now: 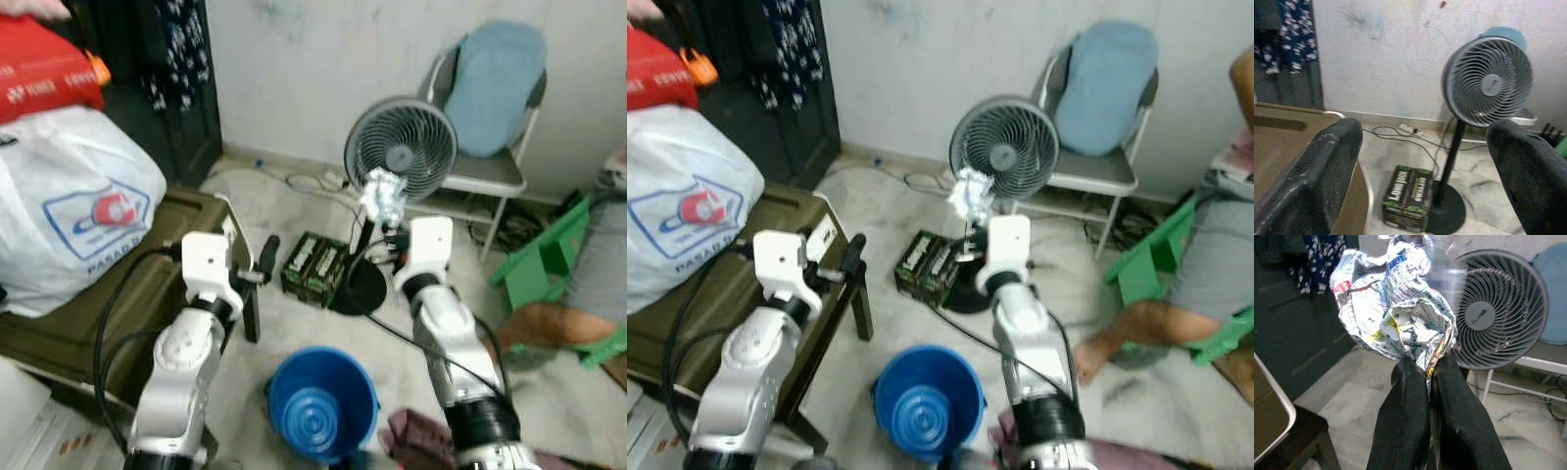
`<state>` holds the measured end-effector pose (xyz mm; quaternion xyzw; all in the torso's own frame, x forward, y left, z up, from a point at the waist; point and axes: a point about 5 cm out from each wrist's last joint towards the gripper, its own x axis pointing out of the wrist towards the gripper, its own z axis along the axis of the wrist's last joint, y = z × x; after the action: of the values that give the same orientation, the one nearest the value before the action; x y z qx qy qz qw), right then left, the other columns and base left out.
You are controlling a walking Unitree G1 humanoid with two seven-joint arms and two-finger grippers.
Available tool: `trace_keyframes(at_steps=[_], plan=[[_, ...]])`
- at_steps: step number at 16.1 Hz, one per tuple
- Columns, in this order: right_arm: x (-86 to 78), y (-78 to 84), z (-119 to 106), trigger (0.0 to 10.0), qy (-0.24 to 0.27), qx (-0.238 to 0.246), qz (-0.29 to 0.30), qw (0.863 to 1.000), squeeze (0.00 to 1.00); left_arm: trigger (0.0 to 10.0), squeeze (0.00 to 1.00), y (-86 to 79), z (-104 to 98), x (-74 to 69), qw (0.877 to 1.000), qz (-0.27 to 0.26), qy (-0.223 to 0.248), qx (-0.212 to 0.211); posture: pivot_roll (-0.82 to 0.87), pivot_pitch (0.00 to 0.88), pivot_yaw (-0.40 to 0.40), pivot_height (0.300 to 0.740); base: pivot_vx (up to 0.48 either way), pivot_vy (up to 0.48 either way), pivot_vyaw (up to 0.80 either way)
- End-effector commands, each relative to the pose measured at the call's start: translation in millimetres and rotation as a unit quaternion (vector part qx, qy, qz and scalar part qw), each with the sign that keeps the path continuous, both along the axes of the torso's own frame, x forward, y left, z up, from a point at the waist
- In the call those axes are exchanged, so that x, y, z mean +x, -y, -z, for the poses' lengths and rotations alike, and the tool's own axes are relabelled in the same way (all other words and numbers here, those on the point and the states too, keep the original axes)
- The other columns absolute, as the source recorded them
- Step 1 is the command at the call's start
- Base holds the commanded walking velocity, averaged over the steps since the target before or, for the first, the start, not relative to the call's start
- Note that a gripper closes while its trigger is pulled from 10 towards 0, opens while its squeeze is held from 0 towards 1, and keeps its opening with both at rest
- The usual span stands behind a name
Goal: Clean up the room
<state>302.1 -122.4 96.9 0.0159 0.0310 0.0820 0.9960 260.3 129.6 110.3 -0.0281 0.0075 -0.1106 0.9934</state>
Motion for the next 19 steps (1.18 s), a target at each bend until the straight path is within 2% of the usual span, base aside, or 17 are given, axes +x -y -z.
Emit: trace_keyframes(at_steps=[1,3,5,7,9,10,11,13,17,19], plan=[[2.0,-8.3,-2.7,10.0,0.003,0.004,-0.009,1.0,0.0,10.0,0.0,-6.7,0.5,-0.2,1.0,-0.012,-0.006,0.009,0.04,0.0,-0.043,0.74,0.0,0.0,0.0],[2.4,-7.9,-1.0,10.0,-0.004,0.002,-0.007,1.0,0.0,10.0,0.0,-5.1,0.1,0.0,1.0,0.005,-0.008,0.013,0.04,0.0,-0.047,0.74,0.0,0.0,0.0],[3.3,-5.0,4.5,10.0,-0.018,-0.012,-0.001,1.0,0.0,10.0,0.0,0.4,-4.4,-6.5,0.996,0.075,0.015,0.042,0.05,0.0,-0.051,0.74,0.0,0.0,-0.23],[3.5,-2.2,13.7,10.0,-0.043,-0.035,0.009,0.998,0.0,10.0,0.0,2.1,-3.7,-11.7,0.99,0.124,0.018,0.066,0.05,0.0,-0.052,0.74,0.0,0.0,-0.71],[2.1,3.0,36.6,10.0,-0.111,-0.031,0.04,0.993,0.0,10.0,0.0,6.4,-0.2,-20.8,0.976,0.185,0.018,0.118,0.08,0.0,-0.046,0.74,0.0,0.0,-0.4],[1.2,3.8,40.8,10.0,-0.12,-0.028,0.046,0.991,0.0,10.0,0.0,7.1,1.3,-24.7,0.971,0.203,0.016,0.129,0.08,0.0,-0.044,0.74,0.0,0.0,0.0],[2.5,3.0,45.2,10.0,-0.131,-0.022,0.047,0.99,0.0,10.0,0.0,6.9,2.2,-29.2,0.961,0.221,0.022,0.164,0.09,0.0,-0.036,0.74,0.0,0.0,0.0],[4.7,-0.4,48.0,10.0,-0.139,-0.018,0.047,0.989,0.0,10.0,0.0,4.9,3.7,-34.7,0.957,0.227,0.022,0.181,0.11,0.0,-0.029,0.74,0.0,0.0,0.0],[10.2,-4.7,54.8,10.0,-0.152,-0.026,0.042,0.987,0.0,10.0,0.0,-4.0,2.4,-36.0,0.961,0.19,0.027,0.2,0.13,0.0,-0.024,0.74,0.0,0.0,0.0],[12.3,-8.9,62.0,10.0,-0.17,-0.045,0.039,0.984,0.0,10.0,0.0,-6.6,0.7,-41.0,0.955,0.197,0.031,0.219,0.16,0.001,-0.016,0.74,0.0,0.0,0.0]])
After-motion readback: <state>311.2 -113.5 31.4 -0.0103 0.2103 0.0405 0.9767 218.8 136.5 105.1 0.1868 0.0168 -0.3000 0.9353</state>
